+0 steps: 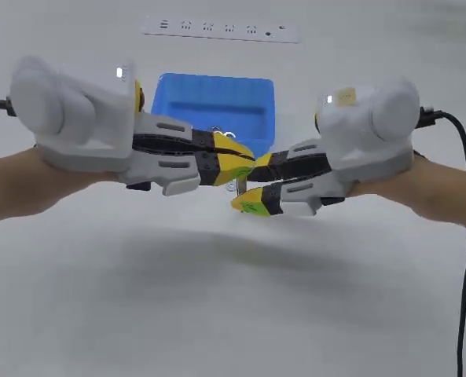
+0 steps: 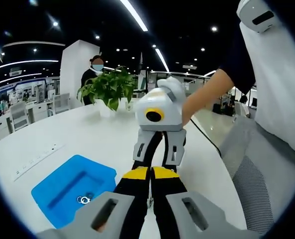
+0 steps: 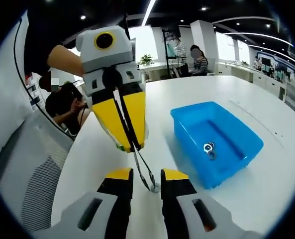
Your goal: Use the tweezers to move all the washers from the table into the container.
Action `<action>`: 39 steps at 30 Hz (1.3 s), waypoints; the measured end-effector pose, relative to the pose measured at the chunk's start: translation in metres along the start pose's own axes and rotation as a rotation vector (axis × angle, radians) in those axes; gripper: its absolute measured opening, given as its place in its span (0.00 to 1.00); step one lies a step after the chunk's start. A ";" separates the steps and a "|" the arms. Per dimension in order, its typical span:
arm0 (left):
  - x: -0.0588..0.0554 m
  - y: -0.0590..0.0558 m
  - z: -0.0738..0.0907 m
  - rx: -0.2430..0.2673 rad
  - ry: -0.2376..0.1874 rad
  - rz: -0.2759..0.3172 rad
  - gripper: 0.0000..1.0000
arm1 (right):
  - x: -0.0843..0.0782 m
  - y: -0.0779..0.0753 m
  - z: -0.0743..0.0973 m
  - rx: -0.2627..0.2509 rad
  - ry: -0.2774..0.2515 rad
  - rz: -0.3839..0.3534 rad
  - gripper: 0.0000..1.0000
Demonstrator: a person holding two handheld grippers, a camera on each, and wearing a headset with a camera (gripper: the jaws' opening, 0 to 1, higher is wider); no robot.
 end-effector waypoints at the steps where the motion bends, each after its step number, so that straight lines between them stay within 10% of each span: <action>1: 0.000 0.000 0.000 0.000 0.001 -0.001 0.04 | 0.000 0.000 -0.002 0.011 0.014 0.019 0.19; 26: -0.001 -0.010 0.005 -0.005 0.016 -0.005 0.15 | 0.002 0.004 -0.001 0.010 0.121 0.215 0.09; 39: -0.007 -0.020 0.048 0.174 -0.026 0.087 0.48 | 0.019 0.013 0.008 -0.005 0.073 0.193 0.09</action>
Point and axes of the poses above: the centre of the closed fingertips' face, and the gripper's own axes: z roughly backward along the fingers, y roughly to its left, x roughly out of its top, the point moved 10 cm from there along z, roughly backward along the fingers, and after that the axes turned 7 degrees about x, right-handed, at the moved point
